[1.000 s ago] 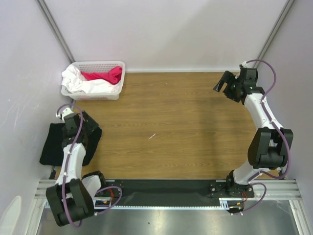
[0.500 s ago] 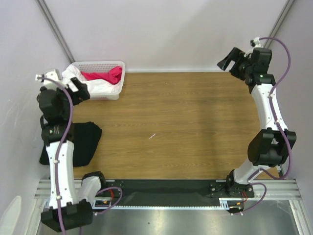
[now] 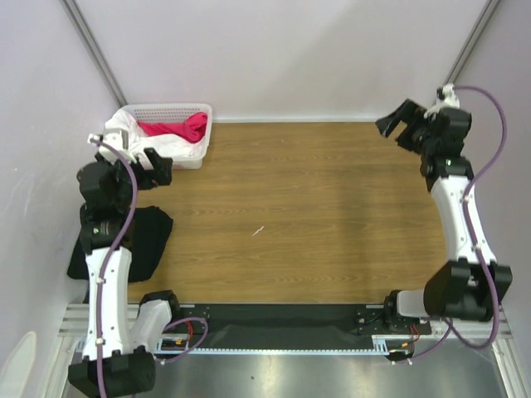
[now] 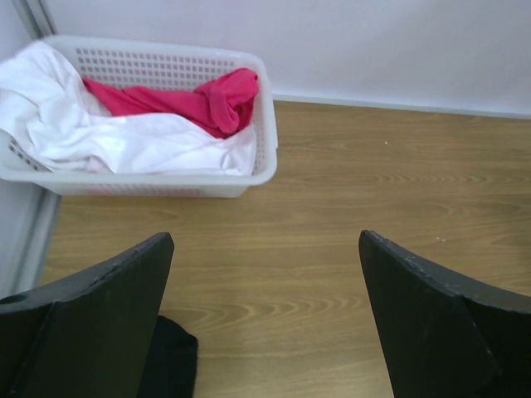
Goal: Fold and stack the t-shirts
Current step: Neatly place the folded tshirt to the corner
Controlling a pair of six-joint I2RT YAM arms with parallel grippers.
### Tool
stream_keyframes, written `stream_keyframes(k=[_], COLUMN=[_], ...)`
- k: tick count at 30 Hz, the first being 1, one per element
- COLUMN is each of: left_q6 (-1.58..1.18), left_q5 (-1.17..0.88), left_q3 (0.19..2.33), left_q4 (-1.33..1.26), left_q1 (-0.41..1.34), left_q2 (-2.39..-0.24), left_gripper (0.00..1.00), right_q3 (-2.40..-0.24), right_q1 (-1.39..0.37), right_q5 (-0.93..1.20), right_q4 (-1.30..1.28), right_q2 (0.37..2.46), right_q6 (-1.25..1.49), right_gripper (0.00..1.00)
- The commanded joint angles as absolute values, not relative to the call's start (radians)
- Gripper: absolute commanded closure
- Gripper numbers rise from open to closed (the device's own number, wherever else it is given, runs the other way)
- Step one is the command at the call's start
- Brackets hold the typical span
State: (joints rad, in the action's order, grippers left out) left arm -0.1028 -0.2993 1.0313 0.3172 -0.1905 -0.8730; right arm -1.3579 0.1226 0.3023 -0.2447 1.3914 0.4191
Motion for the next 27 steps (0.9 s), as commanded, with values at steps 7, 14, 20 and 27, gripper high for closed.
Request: stream_keyframes(k=[7, 14, 20, 27], left_q6=[-0.218, -0.216, -0.201, -0.21], left_q5=[-0.21, -0.199, -0.158, -0.144], left_q3=[0.851, 0.758, 0.719, 0.721], left_q4=[0.258, 0.249, 0.265, 0.261], left_q1=[-0.106, -0.045, -0.031, -0.021], left_q2=[-0.759, -0.707, -0.68, -0.686], left_gripper=[0.0, 0.0, 0.0, 0.0], right_q3=[-0.973, -0.884, -0.879, -0.877], right_q1=[0.123, 0.123, 0.123, 0.123], right_q5=[0.255, 0.233, 0.256, 0.247], right_q4=[-0.124, -0.15, -0.178, -0.175], right_q2=[1.114, 1.009, 0.991, 0.96], right_q6=[0.479, 0.469, 0.462, 0.44], right_gripper=[0.0, 0.0, 0.0, 0.0])
